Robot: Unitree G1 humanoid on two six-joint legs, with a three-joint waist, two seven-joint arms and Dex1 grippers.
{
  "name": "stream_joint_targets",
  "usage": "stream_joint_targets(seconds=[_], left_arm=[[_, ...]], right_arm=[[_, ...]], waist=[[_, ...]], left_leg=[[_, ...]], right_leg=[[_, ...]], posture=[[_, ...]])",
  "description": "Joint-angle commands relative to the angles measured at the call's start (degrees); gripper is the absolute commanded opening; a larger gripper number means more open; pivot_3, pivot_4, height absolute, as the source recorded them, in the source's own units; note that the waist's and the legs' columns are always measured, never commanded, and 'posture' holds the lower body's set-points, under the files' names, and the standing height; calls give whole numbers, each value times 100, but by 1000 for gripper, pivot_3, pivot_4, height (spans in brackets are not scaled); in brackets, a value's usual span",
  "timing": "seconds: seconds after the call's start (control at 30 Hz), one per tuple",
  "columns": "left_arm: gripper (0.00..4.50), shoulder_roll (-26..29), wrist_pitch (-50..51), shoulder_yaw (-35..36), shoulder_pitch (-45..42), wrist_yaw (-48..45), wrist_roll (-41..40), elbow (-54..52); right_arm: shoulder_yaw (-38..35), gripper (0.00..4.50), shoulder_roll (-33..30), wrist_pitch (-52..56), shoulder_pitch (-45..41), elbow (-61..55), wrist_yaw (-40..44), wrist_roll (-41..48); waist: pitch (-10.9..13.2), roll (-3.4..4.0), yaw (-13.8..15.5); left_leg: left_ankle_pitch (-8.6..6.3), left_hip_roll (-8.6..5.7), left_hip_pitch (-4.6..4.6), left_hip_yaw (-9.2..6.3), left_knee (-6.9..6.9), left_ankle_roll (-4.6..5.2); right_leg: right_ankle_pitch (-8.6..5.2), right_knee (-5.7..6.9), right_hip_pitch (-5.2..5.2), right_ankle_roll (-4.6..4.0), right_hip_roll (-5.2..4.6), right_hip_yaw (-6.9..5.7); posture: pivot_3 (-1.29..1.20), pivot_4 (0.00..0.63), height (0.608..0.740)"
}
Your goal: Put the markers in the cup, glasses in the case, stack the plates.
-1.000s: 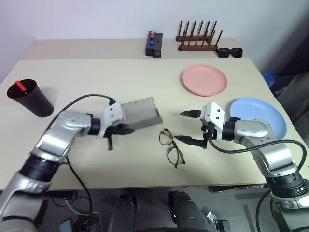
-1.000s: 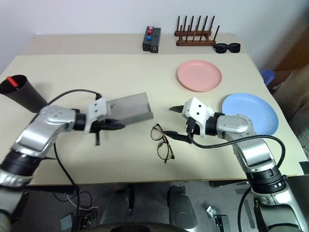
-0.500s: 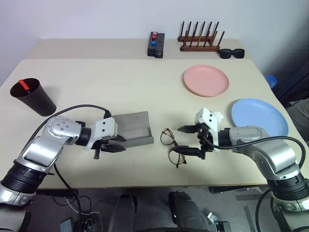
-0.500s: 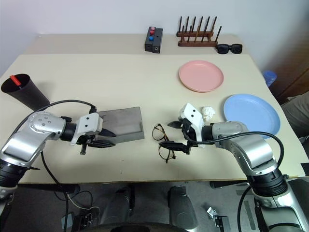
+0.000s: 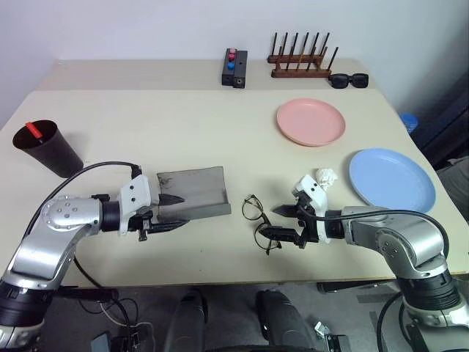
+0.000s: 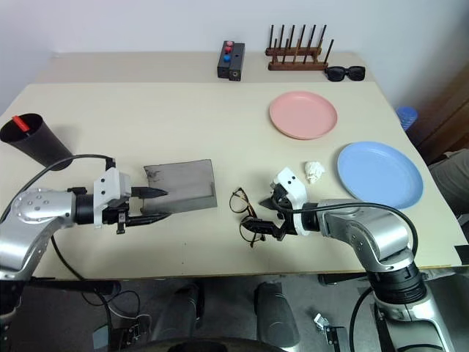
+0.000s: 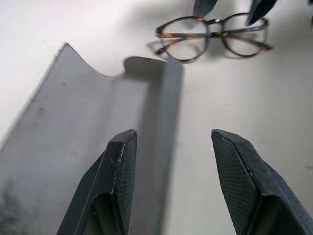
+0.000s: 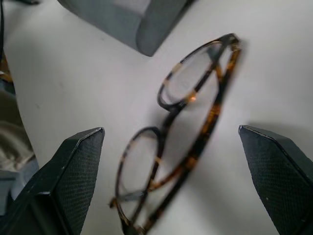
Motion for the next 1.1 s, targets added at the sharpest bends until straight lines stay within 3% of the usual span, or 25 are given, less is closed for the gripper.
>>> stream_joint_targets(seconds=[0.03, 0.4, 0.5, 0.73, 0.97, 1.1], left_arm=[[2439, 80, 18, 309, 357, 144, -67, -496], [2439, 41, 101, 236, 781, 475, 8, -904], [2488, 34, 72, 207, 834, 464, -15, -913], [2488, 29, 39, 169, 881, 394, -59, -898], [2488, -38, -171, 34, 1058, 368, 95, -790], [2488, -195, -338, 330, 1232, 549, 66, -563]], right_arm=[[-289, 4500, 216, 259, -148, 96, -224, 231], [-357, 4500, 277, 521, -336, 314, -396, 378], [-371, 3654, 305, 596, -368, 345, -481, 391], [-405, 35, 328, 676, -424, 357, -586, 474], [-387, 35, 266, 629, -515, 278, -669, 519], [-262, 35, 109, 351, -839, 90, -546, 432]], waist=[[-1, -2, -7], [-1, 0, -17], [-1, -1, -19], [-2, 1, -22], [-3, 1, -21], [1, 6, -29]], left_leg=[[0, 0, 1, 1, 1, 0], [-1, 0, 1, 3, 0, 0], [-1, 0, 1, 3, -1, 0], [-1, 0, 0, 4, -3, 0], [-2, 0, -2, 8, -3, 1], [-3, 0, -1, 10, -4, 1]], right_leg=[[0, -1, 0, -1, 0, 0], [1, -4, -2, -3, -2, 1], [1, -4, -3, -4, -2, 1], [1, -6, -4, -4, -2, 1], [3, -18, -2, -8, -5, 2], [5, -18, -4, -10, -5, 2]], posture=[[0, 150, 740], [0, 150, 740], [0, 150, 740], [0, 150, 740], [0, 150, 740], [0, 150, 740]])
